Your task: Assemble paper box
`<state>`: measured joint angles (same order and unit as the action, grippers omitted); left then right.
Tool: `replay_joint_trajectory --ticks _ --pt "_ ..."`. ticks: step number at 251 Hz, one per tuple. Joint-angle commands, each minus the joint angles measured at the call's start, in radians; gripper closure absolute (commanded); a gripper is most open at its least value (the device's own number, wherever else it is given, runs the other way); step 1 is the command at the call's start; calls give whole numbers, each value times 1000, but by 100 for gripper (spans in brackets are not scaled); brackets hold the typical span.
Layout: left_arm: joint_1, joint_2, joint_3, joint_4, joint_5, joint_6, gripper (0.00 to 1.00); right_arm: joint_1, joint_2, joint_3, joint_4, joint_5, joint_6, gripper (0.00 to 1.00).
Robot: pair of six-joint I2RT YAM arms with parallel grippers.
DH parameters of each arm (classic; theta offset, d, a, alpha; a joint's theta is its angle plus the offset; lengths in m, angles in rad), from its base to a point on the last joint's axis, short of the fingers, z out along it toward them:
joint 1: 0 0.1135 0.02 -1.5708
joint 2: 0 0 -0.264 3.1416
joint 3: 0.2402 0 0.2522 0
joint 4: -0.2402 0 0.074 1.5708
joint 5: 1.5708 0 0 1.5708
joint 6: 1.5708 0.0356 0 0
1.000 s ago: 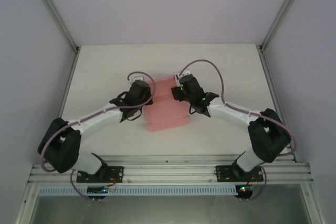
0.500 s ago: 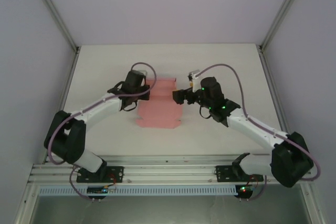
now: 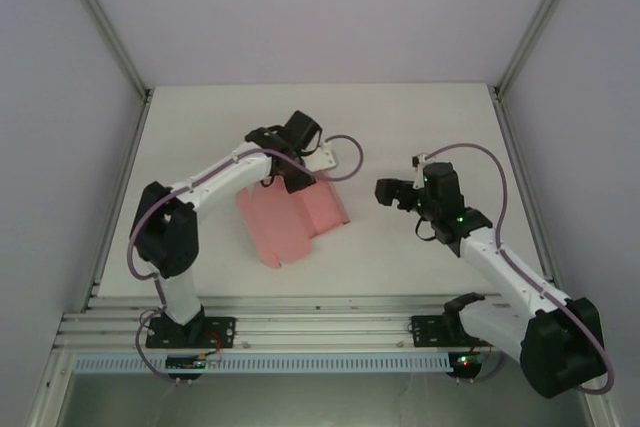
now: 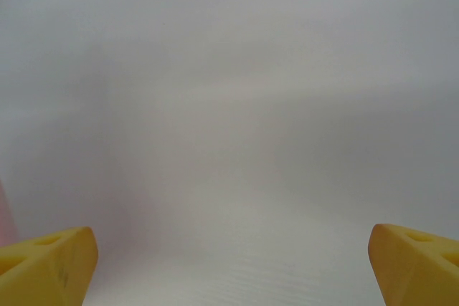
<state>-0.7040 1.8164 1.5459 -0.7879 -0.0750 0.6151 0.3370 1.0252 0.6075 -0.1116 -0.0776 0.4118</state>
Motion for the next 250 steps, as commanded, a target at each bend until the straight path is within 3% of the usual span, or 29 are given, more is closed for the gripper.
replay_joint_trajectory --ticks 1,24,84,116,133,167,227,240,247,250 --pt "-44 76 57 -166 -123 224 100 -24 -24 -24 -40 -40 42 2" --pt "-55 156 115 -167 -225 256 100 -47 -32 -28 -52 -56 41 1" --pt "-89 276 191 -180 -313 290 99 -85 -50 -63 -59 -74 63 1" --pt "-118 344 206 -187 -313 307 92 -98 -50 -72 -66 -88 67 1" --pt "-123 383 236 -195 -311 298 79 -102 -51 -74 -69 -93 71 1" --pt "-123 434 308 -214 -294 268 72 -107 -55 -76 -82 -100 70 1" --pt "-119 385 348 -225 -216 240 40 -112 -71 -78 -86 -121 52 1" --pt "-114 352 348 -209 -186 228 23 -112 -69 -75 -82 -128 45 2" --pt "-111 331 348 -199 -169 221 3 -113 -67 -74 -79 -133 40 1" --pt "-111 322 345 -196 -160 219 0 -113 -65 -72 -77 -136 39 2"
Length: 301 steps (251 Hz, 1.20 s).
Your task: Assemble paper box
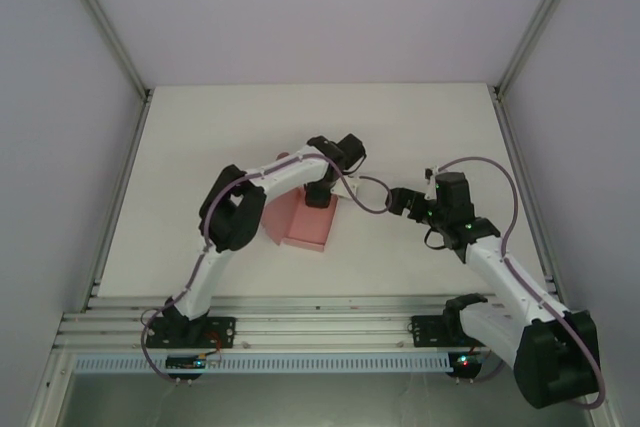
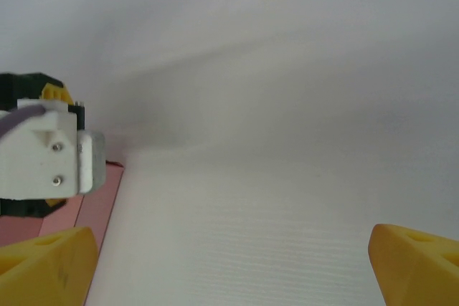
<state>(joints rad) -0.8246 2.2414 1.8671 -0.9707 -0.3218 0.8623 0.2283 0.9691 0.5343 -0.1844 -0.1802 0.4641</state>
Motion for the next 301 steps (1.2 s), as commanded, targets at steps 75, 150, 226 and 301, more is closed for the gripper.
replay_joint_trajectory --ticks 75,150,226,301 --pt "77 -503 -291 479 143 -377 0 17 96 95 34 -71 -100 1" --pt "309 -916 -671 586 43 -1284 0 212 442 412 -84 -127 -427 1" --pt "505 -1066 -917 533 143 -1447 0 367 922 891 -333 -54 -680 9" --pt "516 -1122 -974 521 125 -1422 0 420 1129 1061 -445 -34 -698 32"
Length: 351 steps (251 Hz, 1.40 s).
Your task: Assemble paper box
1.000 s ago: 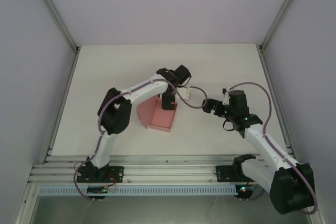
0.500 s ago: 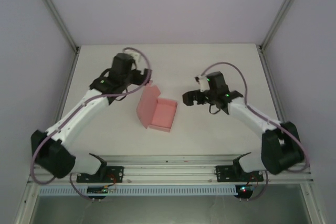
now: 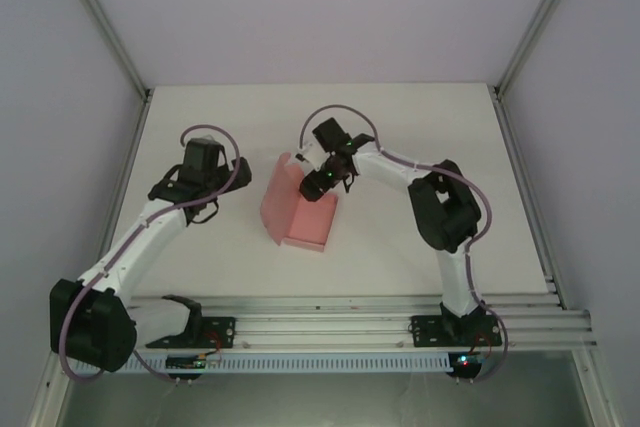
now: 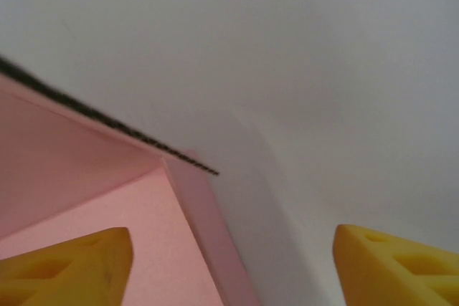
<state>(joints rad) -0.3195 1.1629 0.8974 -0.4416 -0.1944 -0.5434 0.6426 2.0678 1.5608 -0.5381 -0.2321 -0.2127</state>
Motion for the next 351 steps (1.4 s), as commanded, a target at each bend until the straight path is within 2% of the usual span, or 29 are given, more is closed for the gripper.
replay_joint_trajectory --ticks 1,28,47,61,106,134,162,183,208,237,277,291,305,325,340,351 --pt "11 -45 -4 -8 -2 -16 1 7 31 34 -91 18 -21 32" --pt "11 -70 -14 -6 -9 -14 1 14 43 25 -78 62 26 56" --pt "13 -87 -13 -8 -18 -14 1 18 32 17 -72 111 77 78" --pt "13 -101 -13 -8 -20 -12 0 21 6 -16 -28 154 121 87" --pt "13 -154 -25 10 -17 -15 0 50 -102 -135 52 418 387 100" --pt "13 -171 -32 25 -13 -20 1 93 -126 -154 -85 616 716 100" --pt "13 -166 -34 35 7 -22 0 120 -123 -179 -165 650 936 100" --pt "12 -154 -34 35 21 -23 1 133 -129 -215 -144 650 1017 100" --pt "13 -132 -31 37 62 -8 0 153 -145 -252 -106 621 1074 97" --pt "12 -109 -36 58 117 17 0 173 -153 -264 -90 591 1062 93" --pt "13 -66 -26 97 230 80 0 175 -186 -252 -93 645 1009 53" --pt "13 -39 -6 104 279 116 0 173 -225 -256 -82 659 969 47" --pt "12 -6 19 111 340 164 0 167 -266 -263 -72 683 927 37" --pt "11 56 72 103 378 212 1 143 -332 -279 -40 687 868 28" --pt "12 111 121 83 411 268 0 120 -382 -300 11 655 733 20" --pt "12 159 160 65 440 316 0 99 -413 -317 50 622 640 9"
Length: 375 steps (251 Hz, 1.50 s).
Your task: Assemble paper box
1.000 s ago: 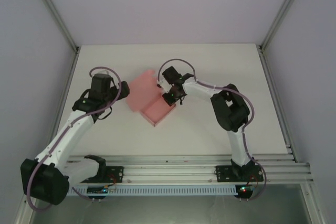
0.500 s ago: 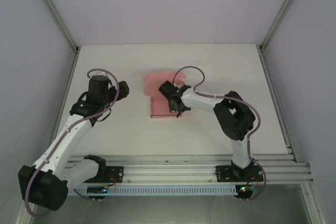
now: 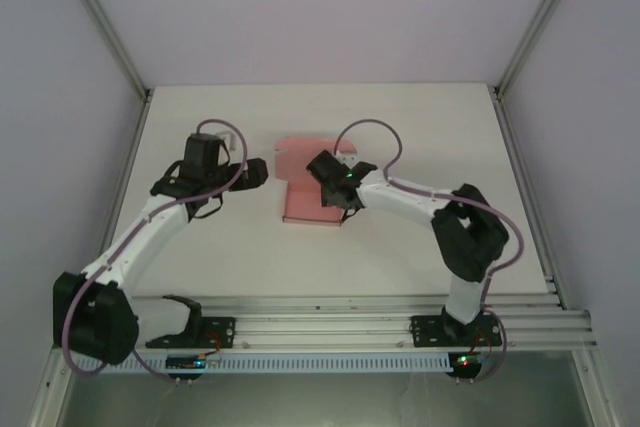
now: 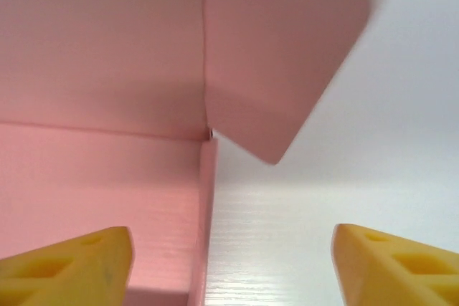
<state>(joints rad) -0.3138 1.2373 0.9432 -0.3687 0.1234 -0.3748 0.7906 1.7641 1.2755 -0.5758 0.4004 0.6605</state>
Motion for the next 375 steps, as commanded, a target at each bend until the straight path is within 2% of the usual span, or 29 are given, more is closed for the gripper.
replay_joint_trajectory --ticks 1,10,41,82,100,129,156,204,222,245,262,297,306,329,375 --pt "7 89 118 -10 125 151 0 -51 -112 -33 90 -12 -239 8" --pt "7 128 155 -28 149 187 0 -69 -136 -44 120 -36 -299 2" --pt "6 266 277 -103 246 354 0 -156 -173 -76 247 -246 -568 1" --pt "7 410 428 -220 348 559 2 -240 -133 -2 190 -471 -807 2" --pt "8 469 492 -277 354 622 6 -263 -99 40 163 -479 -821 1" --pt "6 559 583 -362 372 728 15 -305 -43 93 111 -600 -881 4" --pt "5 626 665 -452 419 816 19 -331 6 137 87 -686 -912 8" --pt "-10 694 756 -548 412 902 36 -352 53 175 78 -710 -909 29" --pt "-20 723 783 -589 383 930 47 -352 67 193 56 -719 -909 31" --pt "-28 742 796 -595 367 941 57 -352 77 192 60 -712 -906 37" --pt "-33 743 802 -598 364 944 65 -348 78 180 82 -710 -892 46" --pt "-47 734 808 -598 337 937 100 -343 71 172 93 -702 -868 78" --pt "-52 728 804 -587 322 923 100 -343 72 179 88 -695 -862 85" --pt "-69 708 785 -548 255 861 100 -337 71 193 82 -657 -842 92" --pt "-97 638 738 -430 108 666 100 -308 33 170 149 -501 -771 98"
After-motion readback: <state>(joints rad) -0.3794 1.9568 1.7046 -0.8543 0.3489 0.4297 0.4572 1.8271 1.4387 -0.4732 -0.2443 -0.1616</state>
